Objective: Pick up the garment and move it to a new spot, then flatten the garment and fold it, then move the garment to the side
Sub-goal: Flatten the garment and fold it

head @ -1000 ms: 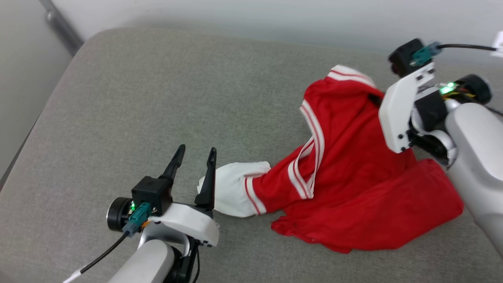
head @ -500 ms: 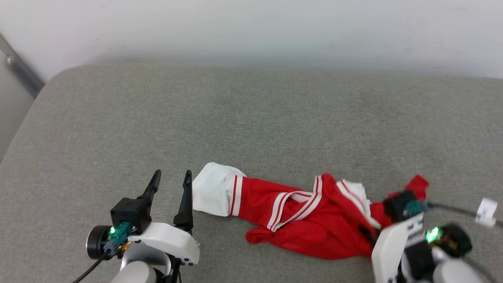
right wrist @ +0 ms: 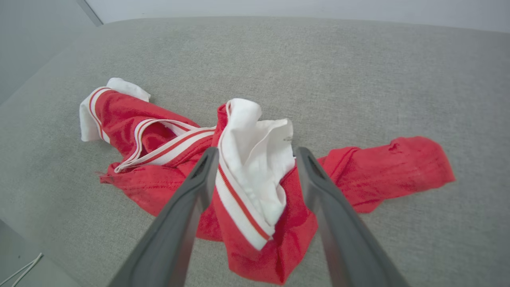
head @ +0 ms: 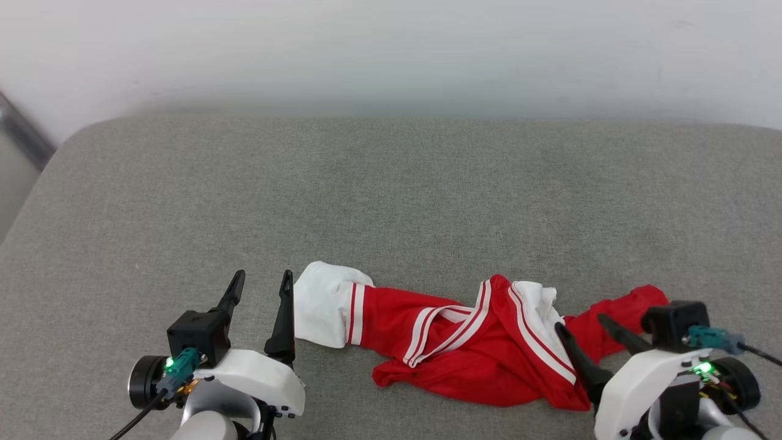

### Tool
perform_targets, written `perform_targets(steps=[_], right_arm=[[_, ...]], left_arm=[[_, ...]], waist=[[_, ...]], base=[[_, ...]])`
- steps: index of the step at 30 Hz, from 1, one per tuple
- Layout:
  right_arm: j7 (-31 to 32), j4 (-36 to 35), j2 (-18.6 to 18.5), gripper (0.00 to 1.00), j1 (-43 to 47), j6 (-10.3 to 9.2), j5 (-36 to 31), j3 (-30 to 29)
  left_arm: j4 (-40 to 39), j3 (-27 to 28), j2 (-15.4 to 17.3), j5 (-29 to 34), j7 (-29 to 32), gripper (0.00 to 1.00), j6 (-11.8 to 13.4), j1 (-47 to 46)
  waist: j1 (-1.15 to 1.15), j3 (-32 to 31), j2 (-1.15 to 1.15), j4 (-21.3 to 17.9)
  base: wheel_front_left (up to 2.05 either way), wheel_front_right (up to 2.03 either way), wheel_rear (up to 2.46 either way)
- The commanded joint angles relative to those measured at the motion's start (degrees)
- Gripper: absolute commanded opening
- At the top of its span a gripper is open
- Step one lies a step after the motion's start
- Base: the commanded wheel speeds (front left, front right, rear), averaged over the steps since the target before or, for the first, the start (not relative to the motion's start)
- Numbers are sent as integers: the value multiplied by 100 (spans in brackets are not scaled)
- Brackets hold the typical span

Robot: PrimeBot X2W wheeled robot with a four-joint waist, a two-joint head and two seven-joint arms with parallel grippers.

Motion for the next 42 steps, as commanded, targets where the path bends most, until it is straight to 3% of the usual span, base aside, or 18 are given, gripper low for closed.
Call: perform_targets(steps=[1,6,11,21,22,23,24,32,37,42], right_arm=[[125,-20,-57,100,-138,-4,10,-139],[893,293,-438,100,-639,-3,301,-242],[1554,808,-933,100,-1286,-3,636,126],[2217,1863,-1217,100,-2115,-4,1354,1004],[2285,1930,-1236,42,-2171,-3,1400,1056],[2285,1930,-1236,42,-2171,-3,1400,1056],[2209,1981,-1307,0,-2328,-4,1481,1129],[1762,1451,-1570,0,-2567,-3,1285,1054],[1608,901,-1654,0,-2293,-4,1053,436],[1508,494,-1382,0,-1506,-4,814,-727]], left_arm=[[-29,-2,13,-6,22,100,10,27],[-68,-38,-6,38,25,100,-16,-112],[2,-118,-88,78,-7,100,-106,-302],[171,-170,-242,101,-82,100,-207,-553],[193,-170,-249,99,-85,100,-223,-563],[193,-170,-249,99,-85,100,-223,-563],[258,-162,-280,92,-118,100,-226,-572],[349,-101,-250,58,-165,100,-215,-441],[322,-83,-223,51,-175,100,-183,-370],[322,-63,-199,16,-185,100,-170,-278]], waist=[[0,23,0,2],[0,189,0,62],[0,415,0,241],[0,740,0,484],[0,743,0,492],[0,743,0,492],[0,732,0,502],[0,537,0,327],[0,443,0,170],[0,322,0,78]], base=[[0,0,0],[0,0,0],[0,0,0],[0,0,0],[0,0,0],[0,0,0],[0,0,0],[0,0,0],[0,0,0],[0,0,0]])
